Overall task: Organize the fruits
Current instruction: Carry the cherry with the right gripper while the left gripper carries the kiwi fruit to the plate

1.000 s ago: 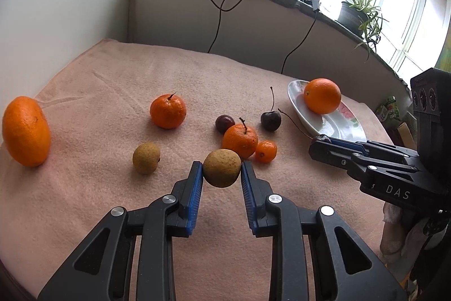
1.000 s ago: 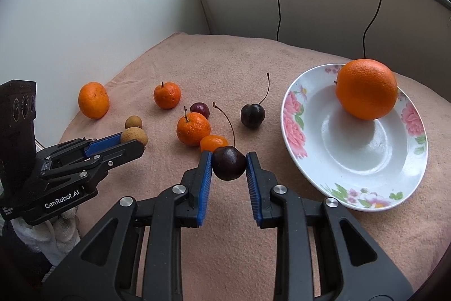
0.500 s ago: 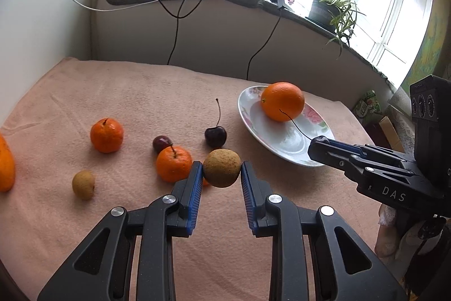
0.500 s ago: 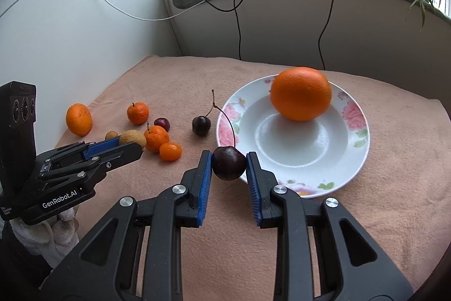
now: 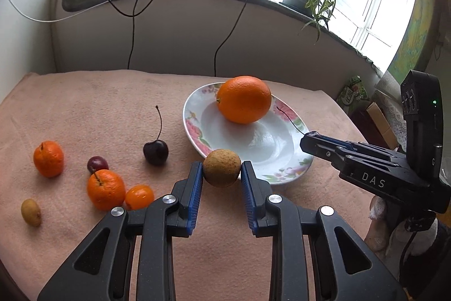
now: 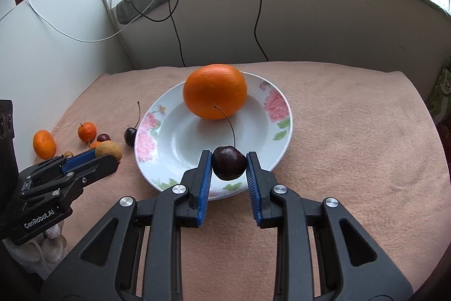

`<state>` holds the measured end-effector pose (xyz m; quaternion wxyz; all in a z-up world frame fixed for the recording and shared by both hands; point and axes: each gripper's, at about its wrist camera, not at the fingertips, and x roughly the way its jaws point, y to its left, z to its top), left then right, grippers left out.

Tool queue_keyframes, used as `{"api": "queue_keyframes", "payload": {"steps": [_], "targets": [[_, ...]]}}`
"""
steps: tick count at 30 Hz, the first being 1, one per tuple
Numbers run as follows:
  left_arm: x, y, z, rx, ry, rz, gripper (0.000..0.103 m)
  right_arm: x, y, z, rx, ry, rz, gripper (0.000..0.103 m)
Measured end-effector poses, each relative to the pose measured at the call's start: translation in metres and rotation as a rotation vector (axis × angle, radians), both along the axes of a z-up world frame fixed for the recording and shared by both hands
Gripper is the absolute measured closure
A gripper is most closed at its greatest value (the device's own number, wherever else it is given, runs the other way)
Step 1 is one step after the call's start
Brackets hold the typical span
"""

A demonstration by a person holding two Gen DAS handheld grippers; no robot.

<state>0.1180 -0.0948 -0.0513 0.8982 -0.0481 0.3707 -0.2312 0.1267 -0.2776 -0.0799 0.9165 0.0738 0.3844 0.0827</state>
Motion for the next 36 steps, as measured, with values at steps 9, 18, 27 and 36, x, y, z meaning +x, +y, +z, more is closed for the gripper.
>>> {"api": "queue_keyframes", "payload": {"steps": [9,18,27,36], "targets": [[0.01,-0.015,-0.004,0.019,0.007,-0.021,0.077,0.011,-0.005,-0.004,-0.016,-0.003,-0.046,0.077],[0.015,-0.02,-0.008,0.021,0.018,-0.026,0.077,0.03,-0.014,-0.006,0.016,-0.004,-0.112,0.077],[0.021,-0.025,-0.008,0.025,0.016,-0.034,0.077,0.051,-0.007,-0.005,-0.022,-0.014,-0.099,0.077],[0.025,-0.028,-0.009,0.031,0.027,-0.046,0.077,0.055,-0.004,-0.002,-0.084,-0.024,-0.089,0.077]]}}
